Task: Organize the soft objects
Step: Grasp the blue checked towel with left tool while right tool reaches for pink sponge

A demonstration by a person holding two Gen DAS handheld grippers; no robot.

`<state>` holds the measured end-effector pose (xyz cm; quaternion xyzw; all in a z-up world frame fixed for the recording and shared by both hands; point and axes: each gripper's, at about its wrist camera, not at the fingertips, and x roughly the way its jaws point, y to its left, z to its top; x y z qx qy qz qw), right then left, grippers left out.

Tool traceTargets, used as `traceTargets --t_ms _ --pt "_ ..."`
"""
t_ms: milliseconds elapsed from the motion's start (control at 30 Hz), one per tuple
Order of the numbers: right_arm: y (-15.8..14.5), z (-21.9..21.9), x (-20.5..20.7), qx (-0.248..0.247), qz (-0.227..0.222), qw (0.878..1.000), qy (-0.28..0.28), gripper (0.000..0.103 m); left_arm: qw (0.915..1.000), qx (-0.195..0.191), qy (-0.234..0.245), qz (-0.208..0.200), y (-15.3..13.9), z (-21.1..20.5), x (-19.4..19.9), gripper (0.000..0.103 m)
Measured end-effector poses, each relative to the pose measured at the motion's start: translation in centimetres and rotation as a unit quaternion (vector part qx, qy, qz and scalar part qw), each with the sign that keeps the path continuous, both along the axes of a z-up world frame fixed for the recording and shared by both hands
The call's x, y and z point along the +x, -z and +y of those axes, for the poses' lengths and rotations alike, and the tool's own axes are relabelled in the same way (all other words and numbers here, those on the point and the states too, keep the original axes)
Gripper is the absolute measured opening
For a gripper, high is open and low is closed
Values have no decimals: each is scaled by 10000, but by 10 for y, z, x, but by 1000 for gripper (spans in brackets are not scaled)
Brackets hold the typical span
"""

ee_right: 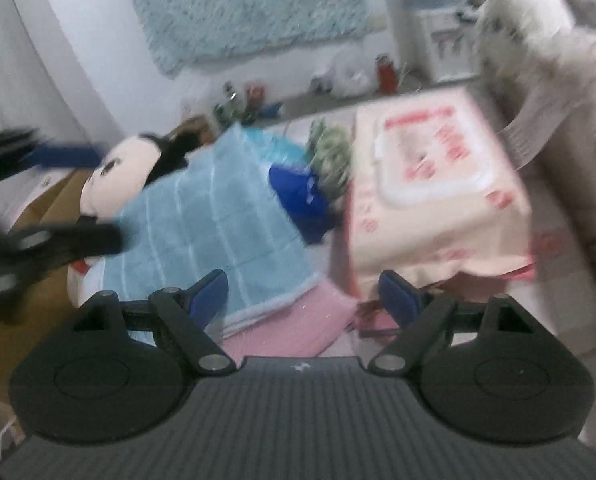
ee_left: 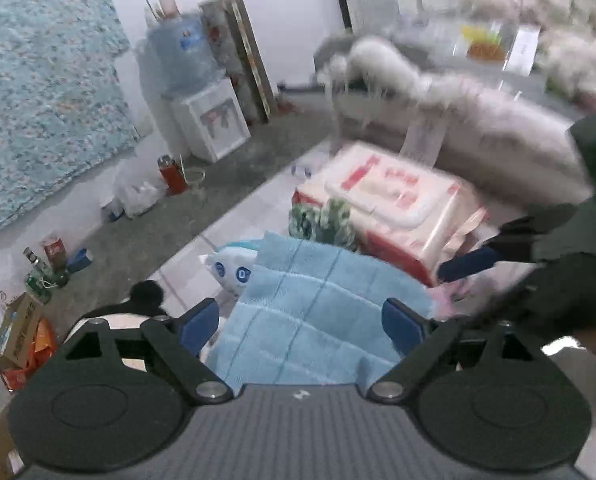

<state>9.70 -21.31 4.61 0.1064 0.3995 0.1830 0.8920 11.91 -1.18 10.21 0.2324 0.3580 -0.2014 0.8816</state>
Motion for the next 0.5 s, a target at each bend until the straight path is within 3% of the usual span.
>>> traceTargets --t_ms 100,200,267,300,333,400,500 --pt "15 3 7 36 195 9998 58 85 9991 -289 -242 189 11 5 20 88" --pt "20 -9 13 498 372 9979 168 86 9970 -430 -417 483 15 12 31 83" --pt "16 -12 11 410 382 9983 181 86 9973 -411 -407 450 18 13 28 73" --pt "14 -13 9 336 347 9987 176 86 9980 -335 -378 382 18 11 26 58" --pt "11 -14 2 301 316 9989 170 86 9988 -199 -373 252 18 8 23 35" --pt "8 -19 -7 349 306 9988 139 86 9989 -19 -435 168 14 4 16 14" --pt "10 -22 -15 459 350 9983 25 86 9983 -125 -503 272 -3 10 2 13"
